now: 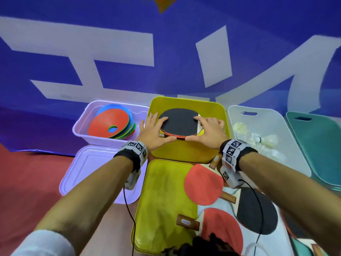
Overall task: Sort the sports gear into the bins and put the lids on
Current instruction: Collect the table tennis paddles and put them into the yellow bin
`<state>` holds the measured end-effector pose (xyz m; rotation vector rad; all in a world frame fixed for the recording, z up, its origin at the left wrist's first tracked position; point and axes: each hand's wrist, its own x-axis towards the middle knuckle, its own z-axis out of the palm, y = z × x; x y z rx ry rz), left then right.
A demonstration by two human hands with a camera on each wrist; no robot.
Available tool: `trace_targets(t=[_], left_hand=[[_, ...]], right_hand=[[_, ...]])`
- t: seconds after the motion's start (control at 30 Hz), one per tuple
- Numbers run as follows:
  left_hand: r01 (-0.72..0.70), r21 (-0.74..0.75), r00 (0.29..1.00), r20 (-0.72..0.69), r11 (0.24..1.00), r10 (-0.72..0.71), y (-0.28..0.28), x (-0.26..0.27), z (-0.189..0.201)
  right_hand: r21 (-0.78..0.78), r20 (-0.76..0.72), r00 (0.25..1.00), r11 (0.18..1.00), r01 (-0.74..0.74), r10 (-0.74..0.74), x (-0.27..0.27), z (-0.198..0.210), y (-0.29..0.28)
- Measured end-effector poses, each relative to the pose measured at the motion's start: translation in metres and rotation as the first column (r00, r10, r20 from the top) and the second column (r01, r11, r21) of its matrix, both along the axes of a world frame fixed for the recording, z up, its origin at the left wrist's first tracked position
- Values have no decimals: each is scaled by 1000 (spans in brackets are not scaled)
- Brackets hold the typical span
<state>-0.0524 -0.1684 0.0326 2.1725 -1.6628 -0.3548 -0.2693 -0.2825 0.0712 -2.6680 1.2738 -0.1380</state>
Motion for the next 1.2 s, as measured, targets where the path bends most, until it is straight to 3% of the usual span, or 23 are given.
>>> trace_targets(t=[0.23, 0.4, 0.57, 0.87, 1.0, 1.2], left_hand=[[-14, 72, 992, 129, 997, 5, -16, 2, -13], [-5, 112, 994, 111, 994, -7, -10, 0, -13], [18, 155, 983, 179, 988, -46, 10, -27, -10], [232, 99, 964, 110, 968, -242, 56, -118, -34], [300, 246, 942, 76, 922, -326, 82, -150, -65], [253, 411, 959, 10, 876, -282, 98, -179, -88]], right_hand=[[243, -270, 961, 961, 131, -63, 17, -3, -19], [237, -193, 980, 966, 102, -56, 10, -5, -11], [184, -120, 993, 982, 29, -6, -14, -10, 5], [131, -57, 986, 980, -147, 156, -93, -31, 54], [131, -103, 976, 975, -177, 191, -131, -42, 78], [129, -65, 959, 955, -266, 276, -171, -78, 103]])
